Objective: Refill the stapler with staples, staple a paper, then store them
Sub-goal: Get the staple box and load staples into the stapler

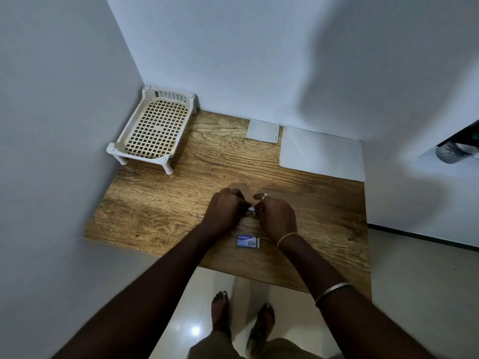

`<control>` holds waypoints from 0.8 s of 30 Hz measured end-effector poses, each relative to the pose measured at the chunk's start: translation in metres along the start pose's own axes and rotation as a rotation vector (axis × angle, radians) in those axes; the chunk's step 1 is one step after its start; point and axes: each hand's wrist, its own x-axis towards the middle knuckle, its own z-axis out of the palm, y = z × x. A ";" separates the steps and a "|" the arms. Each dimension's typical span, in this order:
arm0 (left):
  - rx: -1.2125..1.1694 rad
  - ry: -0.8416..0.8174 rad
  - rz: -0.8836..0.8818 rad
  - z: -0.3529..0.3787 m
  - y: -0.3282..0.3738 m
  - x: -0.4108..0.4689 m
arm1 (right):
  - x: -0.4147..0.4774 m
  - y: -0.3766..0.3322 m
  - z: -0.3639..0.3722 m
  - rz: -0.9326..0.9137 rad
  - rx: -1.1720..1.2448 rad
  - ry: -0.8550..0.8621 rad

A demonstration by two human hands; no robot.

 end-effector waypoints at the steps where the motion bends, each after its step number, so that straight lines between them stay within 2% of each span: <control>1: -0.014 -0.004 -0.008 0.000 -0.001 0.000 | 0.001 0.000 0.000 0.024 0.017 -0.009; 8: -0.035 -0.041 -0.017 -0.004 -0.001 0.005 | 0.007 0.001 0.002 0.031 0.086 -0.053; 18: -0.070 -0.001 -0.020 -0.004 -0.003 0.000 | 0.011 0.003 0.004 -0.058 -0.055 -0.032; 24: -0.058 -0.020 -0.028 -0.004 -0.004 0.000 | 0.008 0.001 0.001 -0.027 -0.004 -0.030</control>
